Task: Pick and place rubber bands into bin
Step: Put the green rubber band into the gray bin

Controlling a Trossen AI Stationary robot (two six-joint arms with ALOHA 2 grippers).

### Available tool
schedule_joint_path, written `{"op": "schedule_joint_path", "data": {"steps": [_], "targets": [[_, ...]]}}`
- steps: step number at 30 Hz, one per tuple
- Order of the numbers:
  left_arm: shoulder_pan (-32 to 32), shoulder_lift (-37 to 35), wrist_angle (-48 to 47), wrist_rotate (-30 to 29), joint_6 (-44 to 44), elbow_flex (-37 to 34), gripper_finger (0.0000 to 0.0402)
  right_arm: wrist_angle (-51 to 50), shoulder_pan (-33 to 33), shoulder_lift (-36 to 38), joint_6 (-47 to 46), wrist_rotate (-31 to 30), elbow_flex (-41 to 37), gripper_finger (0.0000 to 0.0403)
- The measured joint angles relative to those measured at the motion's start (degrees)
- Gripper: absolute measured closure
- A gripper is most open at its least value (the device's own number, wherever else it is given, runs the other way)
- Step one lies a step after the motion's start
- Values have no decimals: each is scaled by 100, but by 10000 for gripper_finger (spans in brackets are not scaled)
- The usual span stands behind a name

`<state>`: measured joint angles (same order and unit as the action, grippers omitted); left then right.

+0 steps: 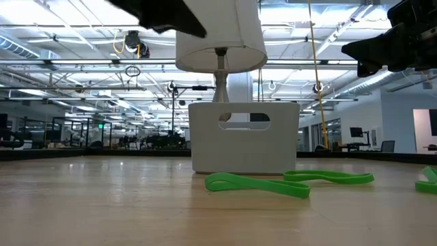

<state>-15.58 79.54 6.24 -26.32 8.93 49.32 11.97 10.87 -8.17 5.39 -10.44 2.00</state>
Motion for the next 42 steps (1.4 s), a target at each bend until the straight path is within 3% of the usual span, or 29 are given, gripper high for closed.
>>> {"op": "schedule_joint_path", "data": {"steps": [7,13,19,26,33,42], "targets": [[75,-1320,3146,806,45,-2391,397,-2,0,-6,-22,2,0,403],[47,-1744,4773,475,-310,-3874,398,-2,-1,-6,-22,2,0,403],[-295,-2438,4822,20,185,-4247,400,-10,0,-19,-58,2,0,403],[-373,-2865,4500,-33,788,-4249,400,-19,-1,-22,-45,2,-1,403],[-367,-3022,3709,-31,645,-4251,401,-22,0,-22,119,0,-2,403],[-277,-3022,3731,82,607,-4251,398,24,0,-28,332,0,0,403]]}}
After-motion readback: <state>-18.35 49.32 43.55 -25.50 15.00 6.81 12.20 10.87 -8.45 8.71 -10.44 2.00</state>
